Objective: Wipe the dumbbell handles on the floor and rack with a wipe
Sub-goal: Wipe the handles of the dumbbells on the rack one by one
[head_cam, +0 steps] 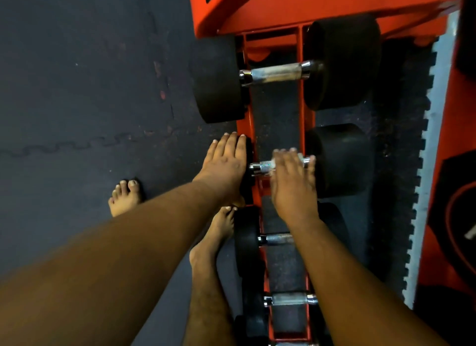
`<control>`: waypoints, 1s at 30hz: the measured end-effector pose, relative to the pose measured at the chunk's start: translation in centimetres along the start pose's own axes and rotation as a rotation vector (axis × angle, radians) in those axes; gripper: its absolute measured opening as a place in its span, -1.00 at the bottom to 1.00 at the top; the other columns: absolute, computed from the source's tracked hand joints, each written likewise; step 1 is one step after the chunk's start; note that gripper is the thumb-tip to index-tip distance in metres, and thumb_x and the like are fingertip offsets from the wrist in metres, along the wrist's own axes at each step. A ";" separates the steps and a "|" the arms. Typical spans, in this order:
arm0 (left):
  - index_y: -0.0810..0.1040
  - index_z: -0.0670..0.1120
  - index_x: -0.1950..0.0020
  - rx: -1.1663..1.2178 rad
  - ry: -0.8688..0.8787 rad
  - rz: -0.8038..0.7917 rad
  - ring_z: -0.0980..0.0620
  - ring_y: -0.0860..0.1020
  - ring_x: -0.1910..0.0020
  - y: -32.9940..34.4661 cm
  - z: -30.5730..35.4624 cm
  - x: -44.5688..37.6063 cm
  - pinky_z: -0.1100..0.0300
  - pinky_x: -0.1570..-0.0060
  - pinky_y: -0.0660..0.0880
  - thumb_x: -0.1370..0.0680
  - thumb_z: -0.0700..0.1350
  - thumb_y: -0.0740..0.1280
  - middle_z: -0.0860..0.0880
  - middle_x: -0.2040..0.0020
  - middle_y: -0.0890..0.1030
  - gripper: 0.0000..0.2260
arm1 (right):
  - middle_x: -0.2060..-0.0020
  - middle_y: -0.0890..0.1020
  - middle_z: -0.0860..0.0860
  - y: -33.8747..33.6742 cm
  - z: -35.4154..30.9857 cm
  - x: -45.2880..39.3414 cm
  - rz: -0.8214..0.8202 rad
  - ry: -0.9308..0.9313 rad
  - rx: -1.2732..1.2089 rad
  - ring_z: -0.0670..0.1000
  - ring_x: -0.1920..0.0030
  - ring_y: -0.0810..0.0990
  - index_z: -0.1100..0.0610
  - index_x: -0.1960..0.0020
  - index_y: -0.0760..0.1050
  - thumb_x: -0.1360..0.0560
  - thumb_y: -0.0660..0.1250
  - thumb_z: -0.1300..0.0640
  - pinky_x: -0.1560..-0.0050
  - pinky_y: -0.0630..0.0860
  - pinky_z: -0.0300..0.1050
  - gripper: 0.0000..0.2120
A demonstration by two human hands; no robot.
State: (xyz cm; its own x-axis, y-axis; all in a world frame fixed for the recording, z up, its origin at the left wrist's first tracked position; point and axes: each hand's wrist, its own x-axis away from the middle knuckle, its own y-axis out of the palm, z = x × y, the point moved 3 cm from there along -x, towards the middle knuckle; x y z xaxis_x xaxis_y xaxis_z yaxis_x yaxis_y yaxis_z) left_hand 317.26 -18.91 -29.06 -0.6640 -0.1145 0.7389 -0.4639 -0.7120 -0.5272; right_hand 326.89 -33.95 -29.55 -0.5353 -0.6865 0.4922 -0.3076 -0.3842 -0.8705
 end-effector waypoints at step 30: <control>-0.26 -0.13 -0.64 0.015 0.010 0.034 -0.19 -0.18 -0.64 0.0 -0.5 -0.1 -0.14 -0.60 -0.17 -0.19 0.24 0.67 -0.19 -0.66 -0.13 0.39 | -0.35 0.43 0.22 -0.6 0.2 -0.6 -0.085 -0.022 0.299 0.24 -0.45 0.33 0.22 -0.46 0.27 -0.53 0.16 0.26 -0.57 0.05 0.27 -0.51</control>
State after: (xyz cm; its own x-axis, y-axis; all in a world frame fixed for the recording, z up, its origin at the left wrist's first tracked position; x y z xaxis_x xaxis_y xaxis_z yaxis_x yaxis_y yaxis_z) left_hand 317.06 -18.55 -29.33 -0.6846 -0.1319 0.7169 -0.4325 -0.7182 -0.5452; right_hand 327.55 -33.42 -29.32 -0.4992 -0.6562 0.5659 -0.1033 -0.6034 -0.7907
